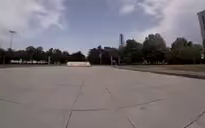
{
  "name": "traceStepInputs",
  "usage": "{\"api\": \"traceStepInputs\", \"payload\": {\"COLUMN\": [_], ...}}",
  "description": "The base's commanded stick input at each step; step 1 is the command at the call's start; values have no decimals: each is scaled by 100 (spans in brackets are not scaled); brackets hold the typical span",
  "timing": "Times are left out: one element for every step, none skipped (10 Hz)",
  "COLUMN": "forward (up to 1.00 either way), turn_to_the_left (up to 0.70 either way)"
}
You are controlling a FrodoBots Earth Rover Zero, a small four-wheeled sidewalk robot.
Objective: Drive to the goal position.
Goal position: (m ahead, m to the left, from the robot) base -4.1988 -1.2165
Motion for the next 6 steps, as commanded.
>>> {"api": "traceStepInputs", "payload": {"forward": [100, 100, 100, 100, 100, 100], "turn_to_the_left": [0, 0, 0, 0, 0, 0]}}
